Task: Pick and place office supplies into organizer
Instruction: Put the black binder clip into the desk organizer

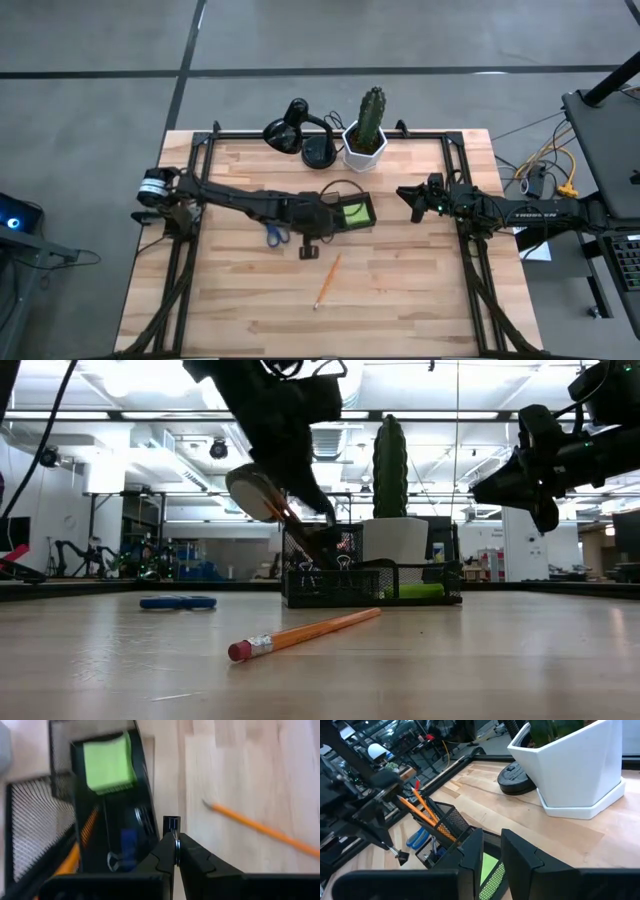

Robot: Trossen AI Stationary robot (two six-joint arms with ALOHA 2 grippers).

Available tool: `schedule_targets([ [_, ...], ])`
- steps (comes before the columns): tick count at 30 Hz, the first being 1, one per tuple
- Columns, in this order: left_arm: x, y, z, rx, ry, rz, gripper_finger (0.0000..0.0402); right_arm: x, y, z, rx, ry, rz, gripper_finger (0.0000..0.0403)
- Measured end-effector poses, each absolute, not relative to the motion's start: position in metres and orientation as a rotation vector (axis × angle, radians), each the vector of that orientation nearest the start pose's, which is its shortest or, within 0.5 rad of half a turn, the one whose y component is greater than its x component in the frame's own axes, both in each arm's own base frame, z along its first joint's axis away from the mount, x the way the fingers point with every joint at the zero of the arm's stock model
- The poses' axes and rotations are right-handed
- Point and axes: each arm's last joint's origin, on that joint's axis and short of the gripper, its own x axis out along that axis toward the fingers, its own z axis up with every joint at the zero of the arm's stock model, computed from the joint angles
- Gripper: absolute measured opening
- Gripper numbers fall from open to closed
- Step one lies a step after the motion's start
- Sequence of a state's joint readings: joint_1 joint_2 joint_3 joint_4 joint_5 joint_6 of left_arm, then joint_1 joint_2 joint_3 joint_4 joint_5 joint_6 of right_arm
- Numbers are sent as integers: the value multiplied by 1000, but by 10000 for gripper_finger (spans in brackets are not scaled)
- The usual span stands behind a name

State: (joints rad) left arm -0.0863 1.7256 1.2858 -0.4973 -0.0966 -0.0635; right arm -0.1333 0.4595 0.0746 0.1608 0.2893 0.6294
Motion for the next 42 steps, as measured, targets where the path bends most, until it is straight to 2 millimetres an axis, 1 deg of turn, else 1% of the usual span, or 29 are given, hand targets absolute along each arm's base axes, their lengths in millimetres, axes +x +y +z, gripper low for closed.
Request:
schedule_targets([
  [6, 371, -16, 241, 6, 855, 72, 0, 124, -25, 163, 611, 83, -478, 59],
  [10, 376, -10, 242, 11, 807, 124, 0, 124, -25, 163, 610, 83, -478, 59],
  [16, 386, -5, 237, 10, 755, 149, 0, 124, -25, 163, 607, 85, -479, 59],
  [23, 380, -3, 223, 40, 795, 211, 0, 123, -25, 161, 604, 106, -486, 59],
  [27, 381, -3, 223, 41, 785, 215, 0, 123, -25, 160, 603, 115, -489, 59],
  [31, 378, -3, 219, 44, 804, 219, 0, 123, -25, 160, 603, 115, -489, 59],
  [42, 378, -3, 219, 47, 801, 230, 0, 123, -25, 160, 603, 115, -489, 59],
])
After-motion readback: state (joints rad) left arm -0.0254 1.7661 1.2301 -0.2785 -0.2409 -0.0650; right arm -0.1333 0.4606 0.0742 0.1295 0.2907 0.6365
